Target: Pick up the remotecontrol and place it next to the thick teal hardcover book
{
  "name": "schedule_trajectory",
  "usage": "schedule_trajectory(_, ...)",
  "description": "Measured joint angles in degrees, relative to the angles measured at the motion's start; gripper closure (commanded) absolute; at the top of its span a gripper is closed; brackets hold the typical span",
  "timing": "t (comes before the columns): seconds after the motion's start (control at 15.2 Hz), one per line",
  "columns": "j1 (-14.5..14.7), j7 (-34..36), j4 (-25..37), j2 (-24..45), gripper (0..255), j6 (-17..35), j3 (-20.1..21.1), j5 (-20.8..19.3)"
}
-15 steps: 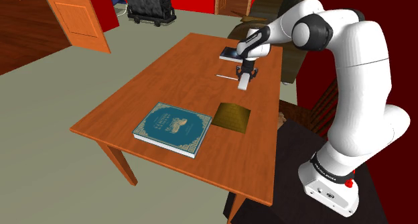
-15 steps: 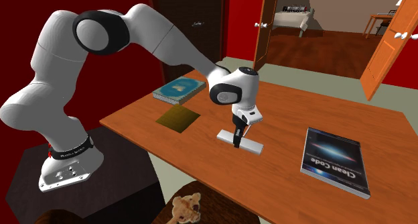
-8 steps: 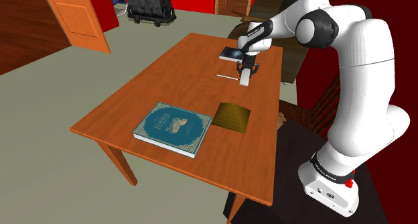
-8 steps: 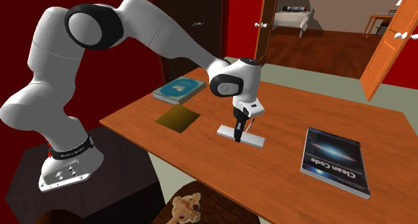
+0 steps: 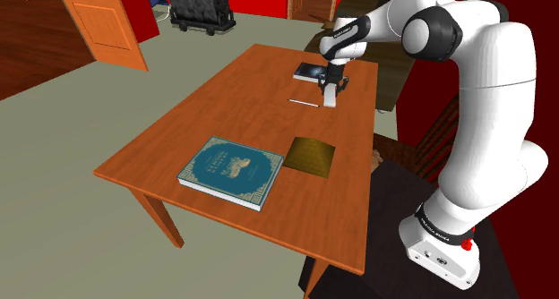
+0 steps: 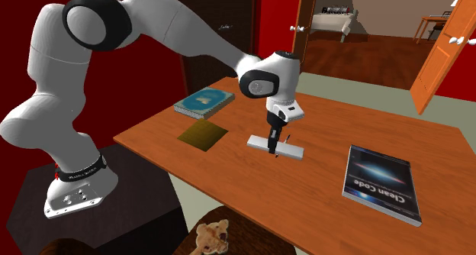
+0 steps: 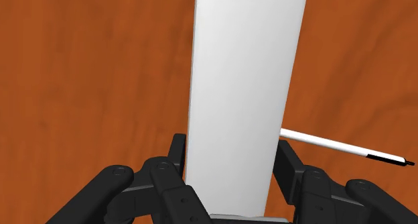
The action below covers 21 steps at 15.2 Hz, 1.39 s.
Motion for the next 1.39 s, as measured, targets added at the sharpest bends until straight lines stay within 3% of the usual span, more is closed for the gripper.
schedule_trajectory(0.46, 0.68, 0.99, 0.76, -2.53, 255, -3.24, -0.13, -0.53)
schedule_trajectory(1.06, 8.39, 11.13, 0.08, -3.05, 255, -2.79, 2.03, -1.81)
schedule_trajectory(1.39, 12.67, 16.99, 2.90, -1.41, 255, -3.76, 3.28, -2.48)
